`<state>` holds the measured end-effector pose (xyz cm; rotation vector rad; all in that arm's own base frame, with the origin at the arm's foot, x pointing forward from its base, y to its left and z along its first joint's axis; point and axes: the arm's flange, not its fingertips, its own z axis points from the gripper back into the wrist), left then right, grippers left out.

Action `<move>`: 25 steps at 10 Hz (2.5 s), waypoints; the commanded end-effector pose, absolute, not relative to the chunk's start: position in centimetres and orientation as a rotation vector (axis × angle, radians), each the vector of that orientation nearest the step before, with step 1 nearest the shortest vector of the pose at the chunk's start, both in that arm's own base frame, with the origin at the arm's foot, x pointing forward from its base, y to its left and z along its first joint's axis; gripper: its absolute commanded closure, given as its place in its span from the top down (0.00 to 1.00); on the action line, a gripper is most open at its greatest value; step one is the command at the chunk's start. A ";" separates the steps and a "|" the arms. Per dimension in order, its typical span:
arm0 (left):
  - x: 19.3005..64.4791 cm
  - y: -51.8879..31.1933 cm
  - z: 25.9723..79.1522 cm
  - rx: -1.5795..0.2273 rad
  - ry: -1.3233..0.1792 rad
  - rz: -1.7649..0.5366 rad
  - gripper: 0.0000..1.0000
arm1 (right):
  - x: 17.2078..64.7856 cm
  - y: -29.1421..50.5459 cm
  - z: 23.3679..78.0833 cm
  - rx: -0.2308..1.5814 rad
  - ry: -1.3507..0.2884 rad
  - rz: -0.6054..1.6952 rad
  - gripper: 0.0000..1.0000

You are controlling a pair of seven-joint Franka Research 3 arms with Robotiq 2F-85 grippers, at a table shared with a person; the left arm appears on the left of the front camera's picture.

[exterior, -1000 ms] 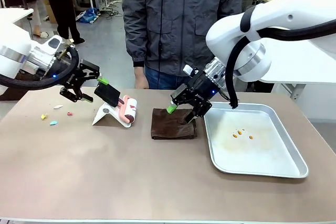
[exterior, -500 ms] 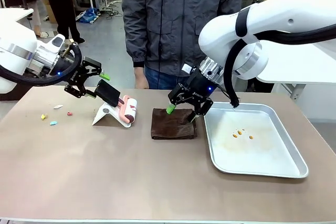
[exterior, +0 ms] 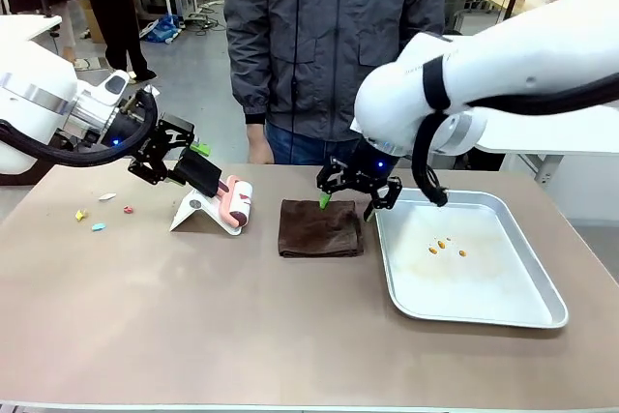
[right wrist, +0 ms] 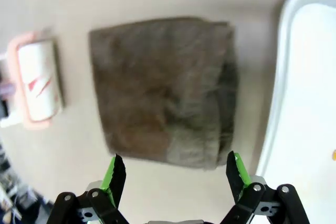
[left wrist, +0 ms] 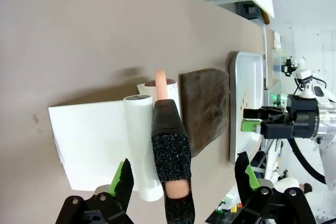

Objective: Clean the surface of the table.
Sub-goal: Hold the Lint Roller with your left hand and the towel with your right hand.

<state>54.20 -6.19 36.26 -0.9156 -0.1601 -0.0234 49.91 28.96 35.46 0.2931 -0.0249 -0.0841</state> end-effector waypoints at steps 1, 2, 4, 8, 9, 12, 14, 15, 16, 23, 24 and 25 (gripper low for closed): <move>54.6 -5.8 36.3 -0.919 -0.160 -0.058 1.00 | 50.8 31.3 34.3 0.192 -0.057 -0.148 1.00; 54.7 -5.7 36.2 -0.918 -0.158 -0.061 1.00 | 51.3 31.5 33.7 0.178 -0.092 -0.146 1.00; 54.7 -5.5 36.0 -0.919 -0.152 -0.068 1.00 | 52.0 32.3 32.8 0.165 -0.126 -0.130 1.00; 54.9 -5.1 35.7 -0.928 -0.146 -0.078 1.00 | 52.8 33.1 31.6 0.136 -0.180 -0.120 1.00; 54.9 -5.3 35.7 -0.941 -0.154 -0.074 1.00 | 52.7 33.2 31.6 0.121 -0.173 -0.109 1.00; 55.0 -6.0 36.0 -0.943 -0.154 -0.084 1.00 | 52.6 33.2 31.5 0.065 -0.153 -0.065 1.00; 54.9 -6.2 36.3 -0.939 -0.157 -0.094 1.00 | 52.6 33.2 31.6 0.010 -0.185 -0.061 1.00; 54.8 -6.4 36.4 -0.936 -0.158 -0.096 1.00 | 52.6 33.3 31.5 -0.015 -0.190 -0.058 1.00; 54.9 -6.4 36.3 -0.936 -0.155 -0.096 1.00 | 52.6 33.4 31.3 -0.021 -0.193 -0.058 1.00; 54.8 -6.3 35.8 -0.935 -0.139 -0.104 1.00 | 52.5 33.6 30.5 -0.038 -0.164 -0.068 1.00; 54.8 -6.4 35.8 -0.934 -0.128 -0.106 1.00 | 52.5 33.6 30.5 -0.034 -0.161 -0.071 1.00; 54.9 -6.5 35.7 -0.933 -0.123 -0.107 1.00 | 52.6 33.7 30.4 -0.030 -0.153 -0.067 1.00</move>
